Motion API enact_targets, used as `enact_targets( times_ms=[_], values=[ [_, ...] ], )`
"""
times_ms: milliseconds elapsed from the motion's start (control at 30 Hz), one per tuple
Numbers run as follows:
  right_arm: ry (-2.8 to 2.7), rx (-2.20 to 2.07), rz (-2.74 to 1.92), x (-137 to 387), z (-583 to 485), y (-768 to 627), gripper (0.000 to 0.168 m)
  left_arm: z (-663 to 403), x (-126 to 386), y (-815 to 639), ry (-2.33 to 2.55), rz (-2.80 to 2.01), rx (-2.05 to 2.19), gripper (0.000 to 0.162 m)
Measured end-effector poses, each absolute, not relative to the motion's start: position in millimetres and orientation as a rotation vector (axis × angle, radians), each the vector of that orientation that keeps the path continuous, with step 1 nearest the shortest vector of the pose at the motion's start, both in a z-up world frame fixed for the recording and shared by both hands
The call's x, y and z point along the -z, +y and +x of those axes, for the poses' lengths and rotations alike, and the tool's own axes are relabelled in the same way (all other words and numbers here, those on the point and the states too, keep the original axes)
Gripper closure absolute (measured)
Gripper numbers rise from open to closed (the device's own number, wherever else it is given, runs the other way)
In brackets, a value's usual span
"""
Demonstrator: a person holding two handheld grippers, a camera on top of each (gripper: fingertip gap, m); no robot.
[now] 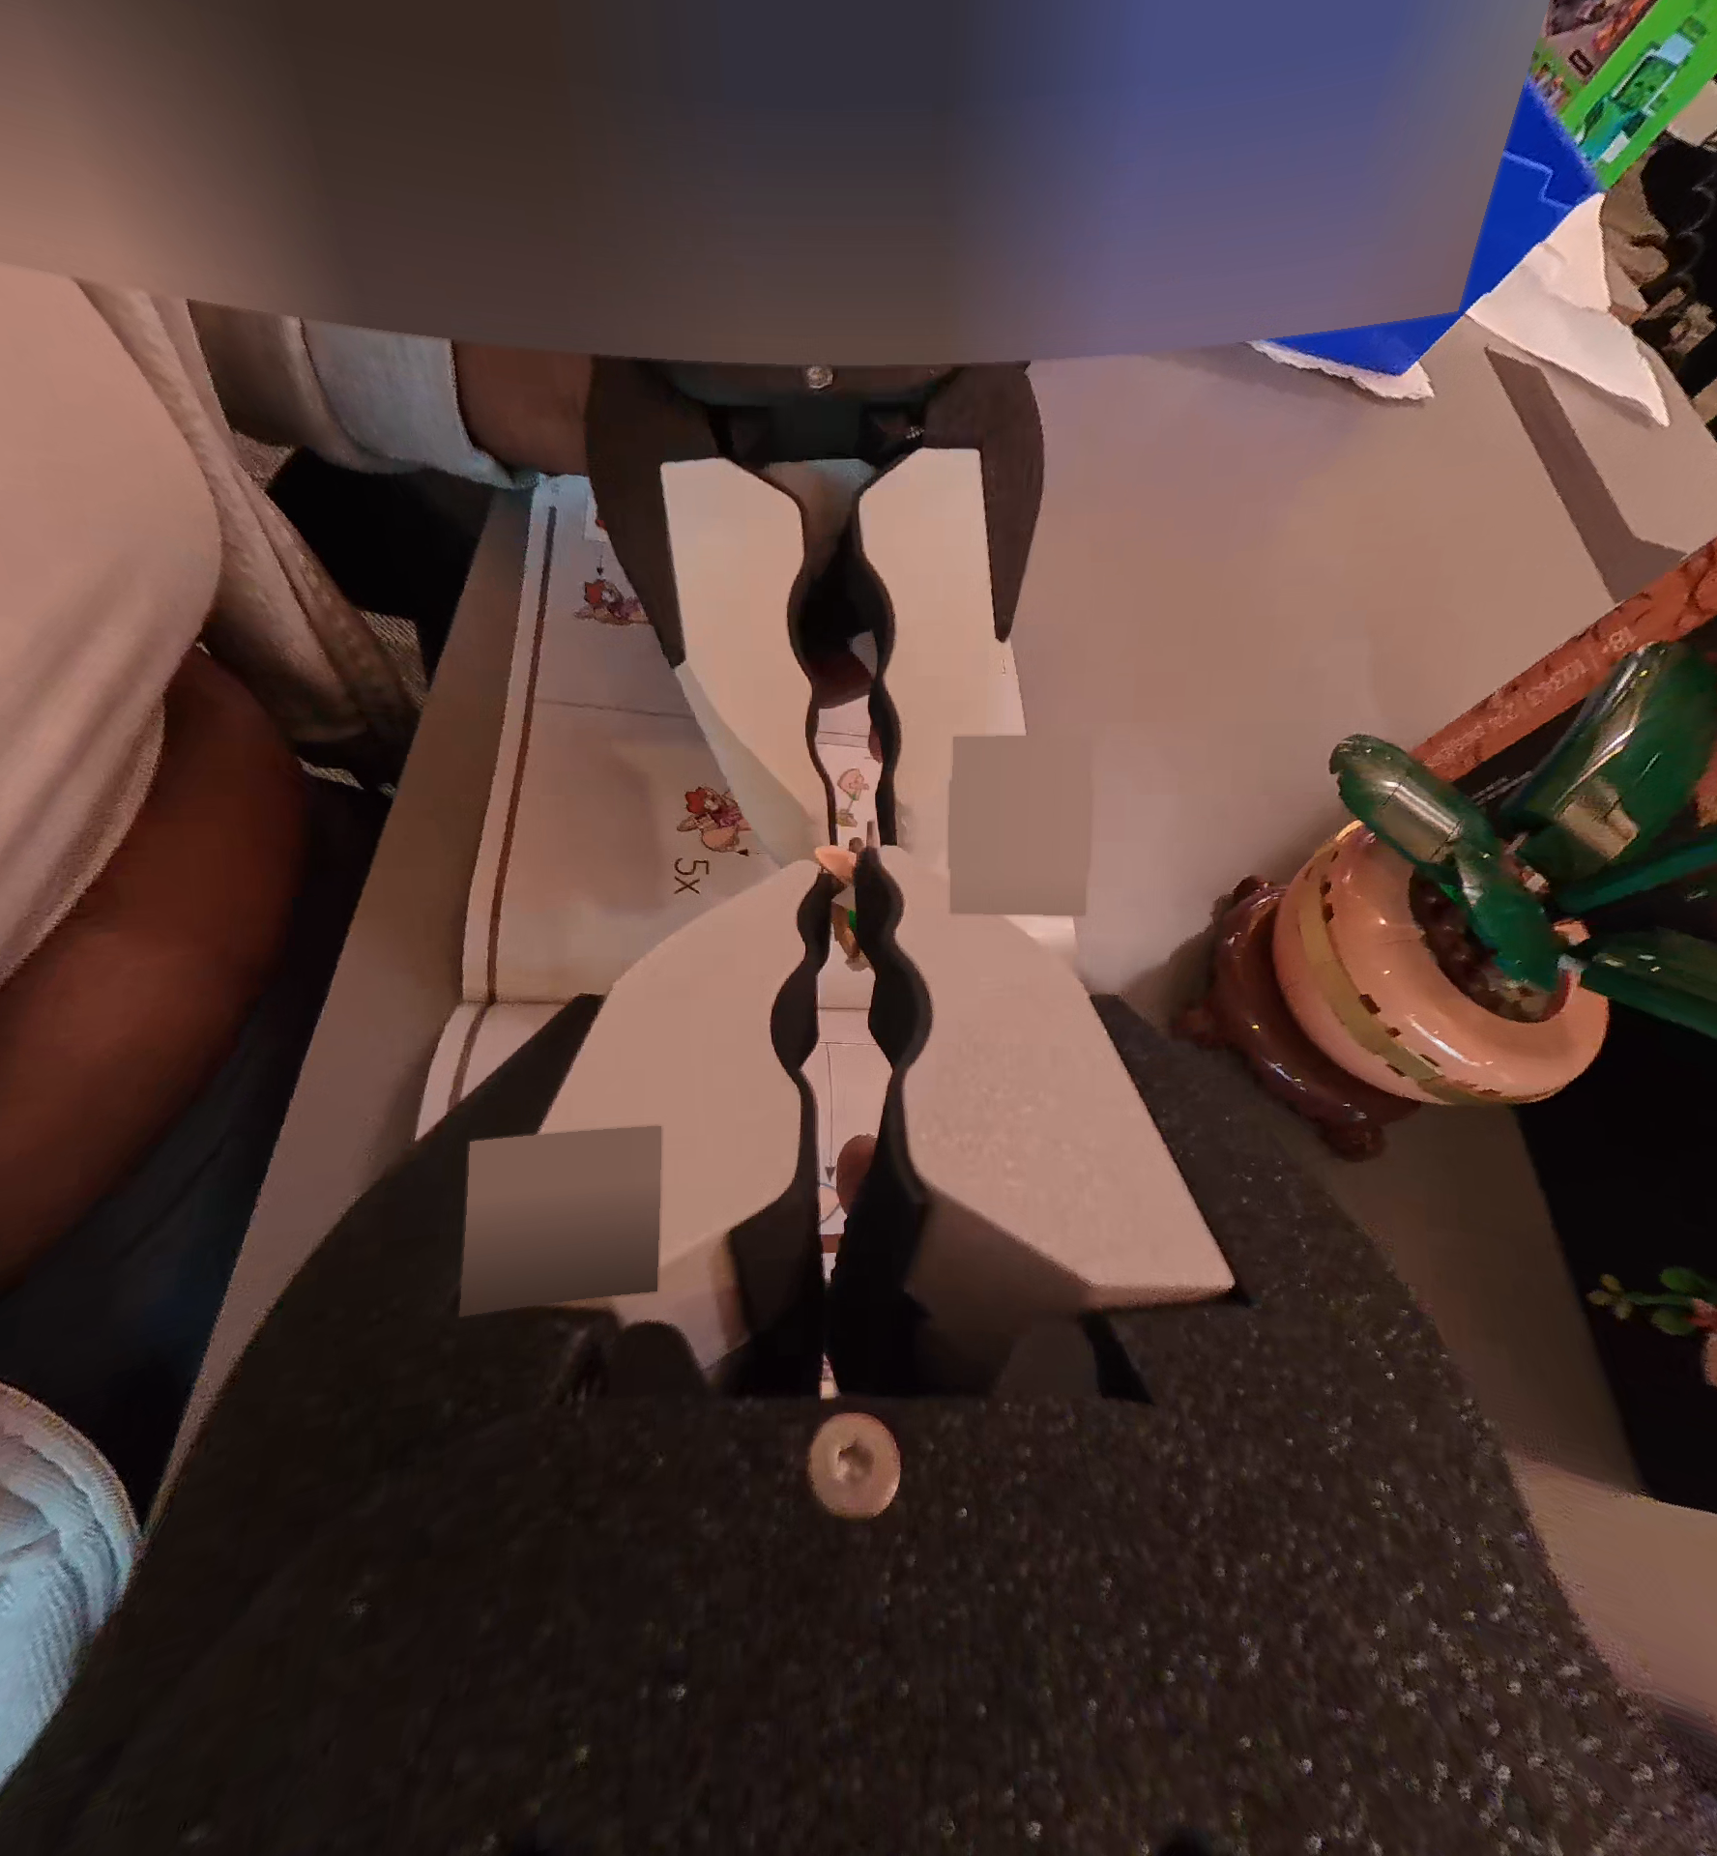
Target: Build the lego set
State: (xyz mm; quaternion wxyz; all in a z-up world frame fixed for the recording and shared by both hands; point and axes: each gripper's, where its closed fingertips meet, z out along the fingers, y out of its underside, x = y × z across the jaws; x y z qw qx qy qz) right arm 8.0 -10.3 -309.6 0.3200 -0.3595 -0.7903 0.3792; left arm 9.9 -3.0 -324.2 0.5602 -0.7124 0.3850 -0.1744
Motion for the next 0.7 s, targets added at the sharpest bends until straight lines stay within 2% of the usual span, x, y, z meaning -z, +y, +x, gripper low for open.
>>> enact_targets(
  times_ms=[700],
  values=[
    [-1.982,-1.219,-1.246,320.9,14.7,-2.5,0.164,15.2,325.0,0.2,1.154,-1.458,-0.102,0.152]
  ],
)
